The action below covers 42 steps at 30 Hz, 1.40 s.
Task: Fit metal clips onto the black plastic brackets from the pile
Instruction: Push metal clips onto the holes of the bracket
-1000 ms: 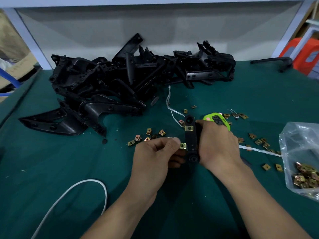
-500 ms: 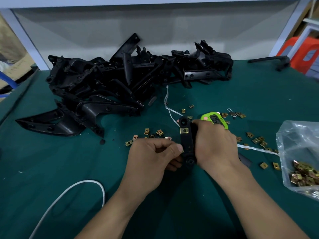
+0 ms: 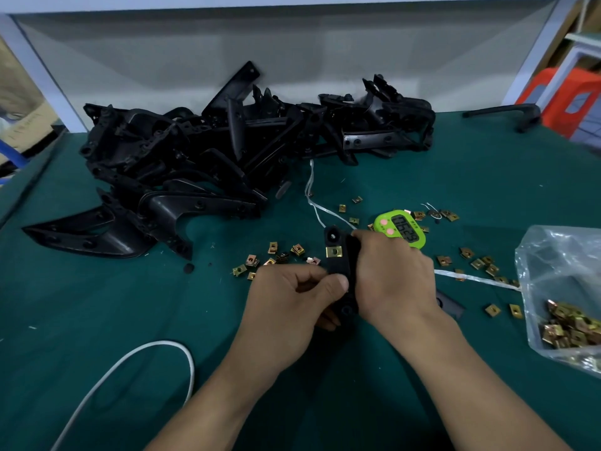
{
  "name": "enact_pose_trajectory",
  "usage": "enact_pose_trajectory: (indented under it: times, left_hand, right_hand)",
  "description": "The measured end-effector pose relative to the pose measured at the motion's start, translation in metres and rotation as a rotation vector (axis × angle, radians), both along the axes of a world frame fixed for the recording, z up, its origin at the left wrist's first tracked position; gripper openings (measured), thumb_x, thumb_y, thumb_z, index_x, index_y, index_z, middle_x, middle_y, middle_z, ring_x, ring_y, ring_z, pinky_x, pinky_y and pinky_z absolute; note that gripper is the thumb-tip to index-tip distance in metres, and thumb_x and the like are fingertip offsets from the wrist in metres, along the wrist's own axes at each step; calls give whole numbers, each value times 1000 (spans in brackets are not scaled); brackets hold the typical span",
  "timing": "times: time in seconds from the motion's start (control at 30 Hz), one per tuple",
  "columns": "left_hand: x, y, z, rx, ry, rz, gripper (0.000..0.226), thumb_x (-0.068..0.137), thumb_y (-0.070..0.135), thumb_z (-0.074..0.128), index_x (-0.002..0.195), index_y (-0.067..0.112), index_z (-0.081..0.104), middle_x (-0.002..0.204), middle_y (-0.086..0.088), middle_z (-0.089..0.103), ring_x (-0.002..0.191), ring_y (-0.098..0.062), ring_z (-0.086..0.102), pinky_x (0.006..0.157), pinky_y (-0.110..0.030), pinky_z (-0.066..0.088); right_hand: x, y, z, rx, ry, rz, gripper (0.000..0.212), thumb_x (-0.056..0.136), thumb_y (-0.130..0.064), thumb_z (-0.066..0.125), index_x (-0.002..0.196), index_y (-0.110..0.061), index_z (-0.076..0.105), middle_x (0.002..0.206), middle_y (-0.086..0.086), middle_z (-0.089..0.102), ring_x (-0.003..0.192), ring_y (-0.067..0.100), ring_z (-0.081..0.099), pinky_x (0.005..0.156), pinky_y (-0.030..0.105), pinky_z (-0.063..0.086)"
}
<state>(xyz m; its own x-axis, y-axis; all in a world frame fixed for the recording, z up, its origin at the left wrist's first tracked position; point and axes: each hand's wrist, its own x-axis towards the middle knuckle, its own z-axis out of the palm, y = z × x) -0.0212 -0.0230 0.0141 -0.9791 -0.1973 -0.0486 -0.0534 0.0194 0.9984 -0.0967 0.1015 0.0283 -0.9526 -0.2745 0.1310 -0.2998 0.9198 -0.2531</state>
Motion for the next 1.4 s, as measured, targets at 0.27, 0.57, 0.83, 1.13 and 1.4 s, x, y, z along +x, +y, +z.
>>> enact_pose_trajectory:
  times: [0.27,0.57,0.83,1.13,1.4]
  left_hand:
    - [-3,-8,2,327,-80,-180,15,82,22,70,76,13,80,74,-9,72,64,-14,67,59,-22,55]
    - [-7,-13,6,311,-25,-162,7,74,16,77,79,18,81,74,-4,74,65,-10,68,60,-19,54]
    - [8,18,11,-258,258,170,69,83,12,78,97,76,60,86,32,73,82,12,68,71,0,46]
    - [7,20,11,-318,228,266,65,81,18,83,112,66,54,83,45,66,89,21,63,78,1,46]
    - [-37,24,48,-83,111,288,33,85,11,77,105,38,76,76,29,72,72,6,68,69,-13,54]
  right_hand:
    - [-5,5,-1,-92,-4,-21,39,76,-14,66,110,-32,64,86,0,68,87,34,65,67,30,35]
    - [-1,3,4,-90,-19,6,30,72,-23,75,97,-30,60,64,-7,46,80,30,64,64,30,38]
    - [-2,-1,0,-68,-40,-53,23,77,-16,63,95,-29,57,76,-2,60,85,30,67,64,31,37]
    - [3,-4,4,-75,9,-55,17,81,-17,64,94,-23,54,82,1,62,88,32,66,64,32,36]
    - [-8,55,54,-526,-407,2,9,68,-25,70,75,-22,65,62,-7,65,59,13,61,53,25,46]
